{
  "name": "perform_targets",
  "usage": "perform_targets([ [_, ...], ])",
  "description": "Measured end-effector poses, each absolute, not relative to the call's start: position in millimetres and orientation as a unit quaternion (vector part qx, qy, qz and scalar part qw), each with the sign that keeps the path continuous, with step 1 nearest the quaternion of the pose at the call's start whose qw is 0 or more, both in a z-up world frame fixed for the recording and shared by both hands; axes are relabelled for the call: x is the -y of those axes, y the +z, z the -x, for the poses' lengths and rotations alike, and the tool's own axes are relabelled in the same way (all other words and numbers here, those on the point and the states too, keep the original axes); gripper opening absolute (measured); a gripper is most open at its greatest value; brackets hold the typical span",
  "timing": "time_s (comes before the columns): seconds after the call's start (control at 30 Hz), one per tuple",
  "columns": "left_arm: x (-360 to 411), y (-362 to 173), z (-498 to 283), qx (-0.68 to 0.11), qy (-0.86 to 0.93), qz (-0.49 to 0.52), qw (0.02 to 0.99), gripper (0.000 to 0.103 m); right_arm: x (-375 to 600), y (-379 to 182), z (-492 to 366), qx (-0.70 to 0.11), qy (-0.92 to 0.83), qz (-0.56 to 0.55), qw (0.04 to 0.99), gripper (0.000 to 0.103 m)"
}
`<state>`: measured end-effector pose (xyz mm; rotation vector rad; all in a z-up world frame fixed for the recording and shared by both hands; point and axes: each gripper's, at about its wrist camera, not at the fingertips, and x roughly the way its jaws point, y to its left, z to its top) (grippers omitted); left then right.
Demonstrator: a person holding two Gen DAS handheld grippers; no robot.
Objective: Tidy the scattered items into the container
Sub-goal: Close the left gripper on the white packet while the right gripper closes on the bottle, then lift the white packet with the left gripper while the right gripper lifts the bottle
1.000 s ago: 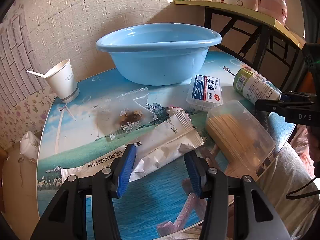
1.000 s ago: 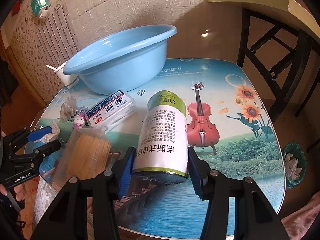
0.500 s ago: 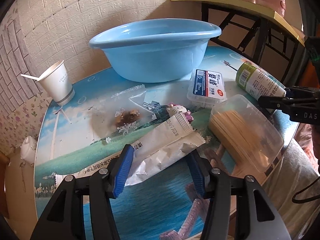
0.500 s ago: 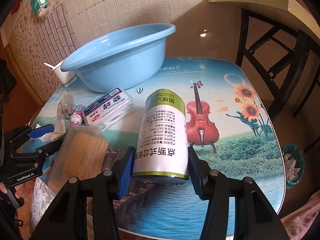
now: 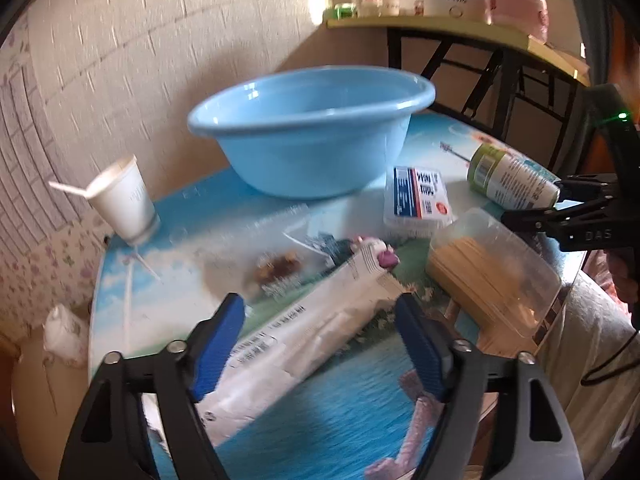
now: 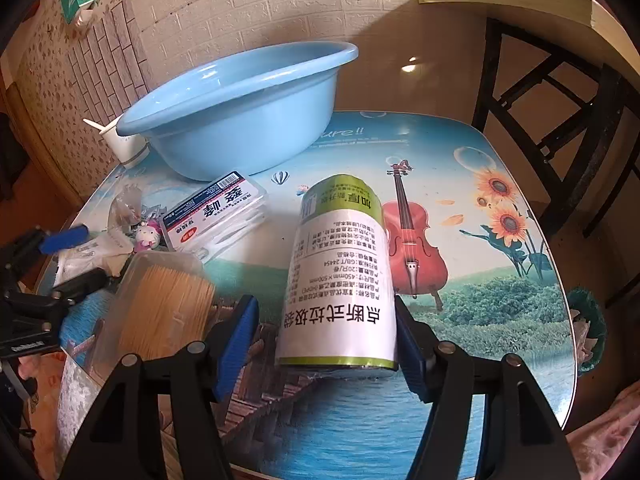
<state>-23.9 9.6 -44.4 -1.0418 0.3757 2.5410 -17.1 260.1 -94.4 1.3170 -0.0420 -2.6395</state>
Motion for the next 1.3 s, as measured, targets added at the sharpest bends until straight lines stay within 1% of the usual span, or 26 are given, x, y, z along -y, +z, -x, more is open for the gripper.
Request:
perform_targets([
  [0.13,0.8,-41.6,19.8,-0.159,0.899,0.356,0.198,0.082,-258.4,-95.5,18.1,0.011,-0.891,-0.444,0.094,0.067],
  [0.27,9.0,-48.9,21.0,-0.195,0.886,0.363,0.212,0.082,-257.7,-95.5,18.4,0.011,-0.89,-0.445,0.097,0.07],
  [0.47,17.6,-63.1,35.1,-0.188,0.874,0.394,0.215,0.081,-256.7,-96.0,21.0,0.008,-0.89,-0.446,0.096,0.07],
  [0.6,16.0,-65.4,39.8,-0.163,0.871,0.404,0.228,0.078,-256.1,-95.8,25.5,0.007,-0.889,-0.448,0.096,0.07],
  [0.63,14.7,-65.8,39.8,-0.158,0.87,0.405,0.233,0.074,-255.6,-95.8,26.1,0.006,-0.889,-0.448,0.096,0.07],
  [0.67,13.1,-65.9,39.2,-0.153,0.868,0.406,0.241,0.065,-254.9,-95.7,27.0,0.005,-0.889,-0.448,0.096,0.07],
  [0.7,11.2,-65.9,38.7,-0.149,0.867,0.406,0.248,0.062,-254.4,-95.3,27.9,0.005,-0.889,-0.448,0.096,0.07],
  [0.77,7.1,-65.5,37.4,-0.144,0.864,0.407,0.258,0.044,-252.2,-95.0,25.2,0.005,-0.889,-0.448,0.097,0.07],
  [0.93,-2.1,-65.3,28.9,-0.142,0.865,0.403,0.264,0.024,-251.6,-94.9,26.6,0.006,-0.889,-0.447,0.099,0.07],
  [1.1,-7.2,-63.8,25.5,-0.132,0.873,0.405,0.238,0.019,-247.5,-96.0,25.6,-0.013,-0.89,-0.445,0.096,0.07],
  [1.23,-9.8,-62.5,25.1,-0.119,0.878,0.408,0.219,0.017,-245.9,-97.2,25.1,-0.014,-0.892,-0.442,0.096,0.081],
  [1.3,-9.4,-61.5,23.4,-0.108,0.88,0.41,0.215,0.017,-244.8,-98.0,25.8,-0.016,-0.893,-0.44,0.094,0.081],
])
